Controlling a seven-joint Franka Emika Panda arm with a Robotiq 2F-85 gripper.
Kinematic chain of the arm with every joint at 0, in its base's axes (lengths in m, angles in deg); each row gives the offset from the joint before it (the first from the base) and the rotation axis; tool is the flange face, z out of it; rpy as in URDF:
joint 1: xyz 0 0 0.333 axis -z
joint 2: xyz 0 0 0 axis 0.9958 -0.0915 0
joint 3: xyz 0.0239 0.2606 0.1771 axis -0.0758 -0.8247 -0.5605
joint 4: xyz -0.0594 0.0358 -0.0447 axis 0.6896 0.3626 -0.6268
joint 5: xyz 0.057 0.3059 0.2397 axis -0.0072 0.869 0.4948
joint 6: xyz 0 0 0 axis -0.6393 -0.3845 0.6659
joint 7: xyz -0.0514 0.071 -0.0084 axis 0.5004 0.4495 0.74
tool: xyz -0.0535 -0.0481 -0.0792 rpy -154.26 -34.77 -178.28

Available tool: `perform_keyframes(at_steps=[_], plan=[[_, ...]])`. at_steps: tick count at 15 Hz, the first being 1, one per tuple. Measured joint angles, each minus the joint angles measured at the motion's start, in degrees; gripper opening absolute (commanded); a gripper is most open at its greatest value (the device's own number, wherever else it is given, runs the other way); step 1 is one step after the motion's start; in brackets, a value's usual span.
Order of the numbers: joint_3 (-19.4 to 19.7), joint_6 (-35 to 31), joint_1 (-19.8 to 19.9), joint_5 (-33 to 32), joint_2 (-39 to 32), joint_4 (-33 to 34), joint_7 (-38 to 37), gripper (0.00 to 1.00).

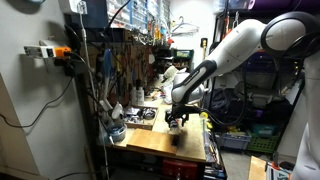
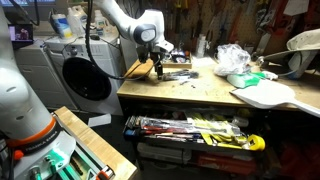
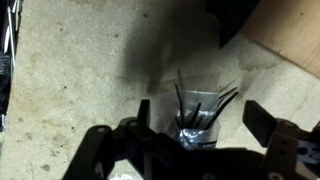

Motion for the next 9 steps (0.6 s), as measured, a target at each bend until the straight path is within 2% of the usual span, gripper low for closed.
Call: perform_keyframes(at_steps=[3,5,8,9], plan=[[0.0,-0.3,0.2,0.6,0.0,0.0,0.3,0.38],[0.0,-0.3,0.2,0.8,0.0,0.0,0.5,0.26],[0.0,-0.3,0.2,1.1,0.0,0.0,0.9,0.17],[0.0,-0.3,0.2,1.2,0.0,0.0,1.1,0.16]])
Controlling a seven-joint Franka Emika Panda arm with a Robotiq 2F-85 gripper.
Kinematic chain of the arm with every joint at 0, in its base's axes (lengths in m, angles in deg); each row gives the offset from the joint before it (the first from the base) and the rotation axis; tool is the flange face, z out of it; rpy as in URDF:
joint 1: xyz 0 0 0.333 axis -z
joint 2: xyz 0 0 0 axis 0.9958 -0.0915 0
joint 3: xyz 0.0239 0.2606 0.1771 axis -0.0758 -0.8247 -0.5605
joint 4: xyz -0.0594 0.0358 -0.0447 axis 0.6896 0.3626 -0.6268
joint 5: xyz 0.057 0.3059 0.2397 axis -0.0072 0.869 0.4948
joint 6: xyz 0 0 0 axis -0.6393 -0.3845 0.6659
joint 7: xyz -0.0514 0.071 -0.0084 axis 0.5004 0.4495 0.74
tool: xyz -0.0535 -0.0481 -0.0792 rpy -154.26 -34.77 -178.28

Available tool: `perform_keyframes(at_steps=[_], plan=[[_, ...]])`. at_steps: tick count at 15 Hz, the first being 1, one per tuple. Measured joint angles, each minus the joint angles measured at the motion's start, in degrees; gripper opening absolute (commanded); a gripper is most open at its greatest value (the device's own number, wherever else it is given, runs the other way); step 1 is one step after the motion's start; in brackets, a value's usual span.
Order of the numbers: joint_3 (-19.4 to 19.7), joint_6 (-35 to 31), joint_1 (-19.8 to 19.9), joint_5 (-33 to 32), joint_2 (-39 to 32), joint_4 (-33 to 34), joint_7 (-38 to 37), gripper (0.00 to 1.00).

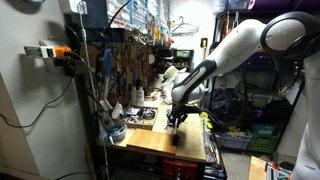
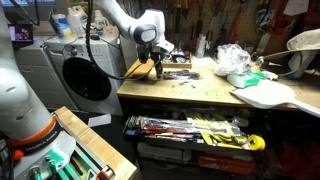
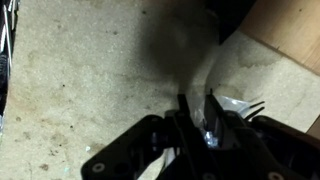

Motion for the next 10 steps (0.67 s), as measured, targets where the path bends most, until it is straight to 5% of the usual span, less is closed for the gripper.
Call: perform_keyframes(at_steps=[4,6,9,10], plan=[[0.0,-0.1,0.0,0.8,0.0,0.2,1.0,0.4],[-0.1,-0.6,0.0,2.3,0.0,0.3,2.0,0.42],[-0.3,-1.6,0.1,4.8,0.0,0.7,3.5,0.25],[-0.3,-1.8,0.1,5.6,0.0,1.0,3.8,0.28]])
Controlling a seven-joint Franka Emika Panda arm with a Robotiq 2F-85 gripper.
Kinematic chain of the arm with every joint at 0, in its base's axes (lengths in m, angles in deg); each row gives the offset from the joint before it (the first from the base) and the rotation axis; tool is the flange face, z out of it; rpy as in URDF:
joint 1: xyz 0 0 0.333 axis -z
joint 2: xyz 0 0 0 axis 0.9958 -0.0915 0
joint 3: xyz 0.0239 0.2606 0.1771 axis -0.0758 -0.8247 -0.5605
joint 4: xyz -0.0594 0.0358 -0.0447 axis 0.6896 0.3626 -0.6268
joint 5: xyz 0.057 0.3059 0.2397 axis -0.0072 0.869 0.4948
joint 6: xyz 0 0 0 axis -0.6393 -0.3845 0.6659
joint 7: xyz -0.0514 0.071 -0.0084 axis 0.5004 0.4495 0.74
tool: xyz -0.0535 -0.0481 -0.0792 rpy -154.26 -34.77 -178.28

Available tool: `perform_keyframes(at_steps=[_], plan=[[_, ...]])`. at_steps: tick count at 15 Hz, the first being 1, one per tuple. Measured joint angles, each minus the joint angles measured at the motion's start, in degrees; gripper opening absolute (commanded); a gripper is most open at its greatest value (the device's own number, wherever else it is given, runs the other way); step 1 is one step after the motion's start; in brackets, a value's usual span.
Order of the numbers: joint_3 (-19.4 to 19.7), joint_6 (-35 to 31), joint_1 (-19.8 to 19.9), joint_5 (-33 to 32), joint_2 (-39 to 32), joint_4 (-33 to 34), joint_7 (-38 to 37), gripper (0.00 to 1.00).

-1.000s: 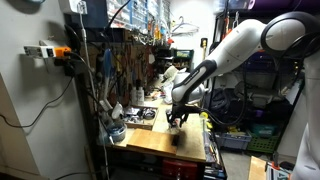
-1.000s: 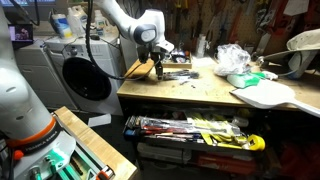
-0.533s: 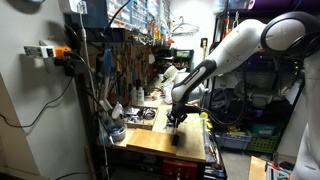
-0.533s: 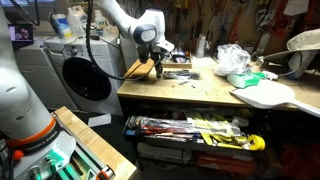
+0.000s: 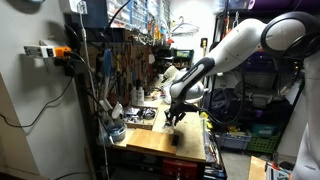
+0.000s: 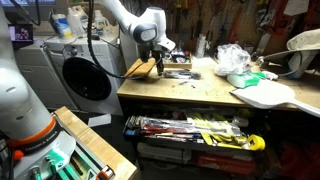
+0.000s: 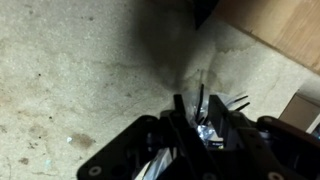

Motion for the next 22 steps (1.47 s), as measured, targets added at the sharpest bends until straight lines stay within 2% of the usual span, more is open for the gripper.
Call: perform_keyframes(at_steps=[2,6,13,15,16,18,22], plan=[[-0.2,0.0,0.1,1.7,-0.2,0.6,0.9,0.24],[-0.7,0.0,0.3,4.1,-1.0,1.6,2.1,0.24],[-1.6,0.0,0.3,4.7,-4.2,3.2,2.2,0.21],[-1.6,0.0,0.3,4.7,-4.7,3.5,2.2,0.16],[-1.6,0.0,0.3,4.7,-4.9,3.6,2.2,0.04],[-1.5,0.0,0.4,4.7,-5.0,3.8,2.2,0.0],[-1.4,0.0,0.4,4.7,-5.0,3.8,2.2,0.0]])
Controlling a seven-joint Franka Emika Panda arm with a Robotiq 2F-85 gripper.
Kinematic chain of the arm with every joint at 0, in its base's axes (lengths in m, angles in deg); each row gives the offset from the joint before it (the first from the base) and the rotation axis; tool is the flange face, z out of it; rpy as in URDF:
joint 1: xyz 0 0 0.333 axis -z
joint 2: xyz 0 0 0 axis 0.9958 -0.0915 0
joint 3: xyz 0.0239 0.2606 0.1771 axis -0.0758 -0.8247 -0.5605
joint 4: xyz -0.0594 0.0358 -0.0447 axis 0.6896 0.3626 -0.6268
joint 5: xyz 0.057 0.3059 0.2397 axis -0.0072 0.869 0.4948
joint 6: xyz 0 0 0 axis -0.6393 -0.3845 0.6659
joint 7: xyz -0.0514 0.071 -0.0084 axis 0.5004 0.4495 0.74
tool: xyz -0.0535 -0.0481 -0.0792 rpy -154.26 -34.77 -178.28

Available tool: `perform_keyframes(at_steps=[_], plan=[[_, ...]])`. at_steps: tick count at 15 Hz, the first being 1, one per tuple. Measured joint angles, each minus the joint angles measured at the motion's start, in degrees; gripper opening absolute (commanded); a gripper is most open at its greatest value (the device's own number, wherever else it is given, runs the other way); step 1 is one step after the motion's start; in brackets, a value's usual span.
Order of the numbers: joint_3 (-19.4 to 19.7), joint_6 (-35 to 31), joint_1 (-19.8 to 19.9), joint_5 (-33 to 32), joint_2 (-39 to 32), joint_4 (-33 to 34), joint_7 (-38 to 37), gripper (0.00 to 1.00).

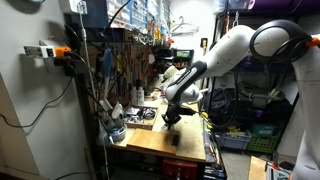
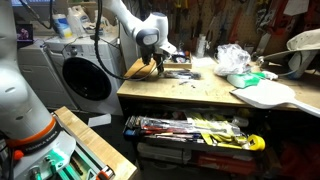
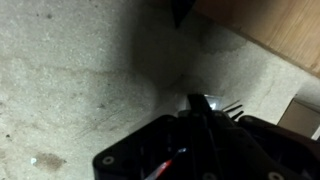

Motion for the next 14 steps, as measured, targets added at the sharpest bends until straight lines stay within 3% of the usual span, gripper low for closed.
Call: perform_keyframes(at_steps=[6,14], plan=[[-0.8,2.2,-0.4,0.0,1.5,0.0,0.0,0.0],[-2.8,15.9,-1.9,0.0,8.6,0.0,-0.8,0.0]])
